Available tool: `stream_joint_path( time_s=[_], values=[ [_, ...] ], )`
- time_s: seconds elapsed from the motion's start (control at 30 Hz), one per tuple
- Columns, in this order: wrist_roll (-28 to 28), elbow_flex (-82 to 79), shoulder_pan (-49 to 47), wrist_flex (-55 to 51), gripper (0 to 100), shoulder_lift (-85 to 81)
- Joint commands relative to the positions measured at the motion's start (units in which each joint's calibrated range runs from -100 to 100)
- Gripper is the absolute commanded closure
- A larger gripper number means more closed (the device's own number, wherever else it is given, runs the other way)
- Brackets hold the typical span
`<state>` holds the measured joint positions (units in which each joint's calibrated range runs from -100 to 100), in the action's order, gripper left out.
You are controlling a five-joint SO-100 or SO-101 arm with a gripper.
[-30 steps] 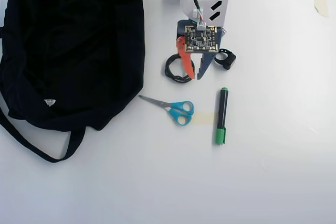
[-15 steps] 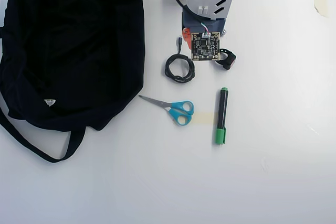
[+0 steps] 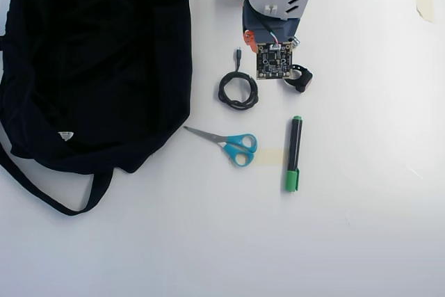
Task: Put the cable into the black bag
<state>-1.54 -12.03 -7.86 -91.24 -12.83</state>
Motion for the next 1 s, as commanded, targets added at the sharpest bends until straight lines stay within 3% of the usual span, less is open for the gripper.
stream_joint_path(
  time_s=[0.0, 0.57, 0.97],
  values=[
    [3.2, 0.3, -0.7, -0.6, 98, -1.9],
    [8.5, 0.3, -0.5, -0.6, 98, -1.4],
    [8.9, -2.0, 0.4, -1.4, 97, -1.1]
  ],
)
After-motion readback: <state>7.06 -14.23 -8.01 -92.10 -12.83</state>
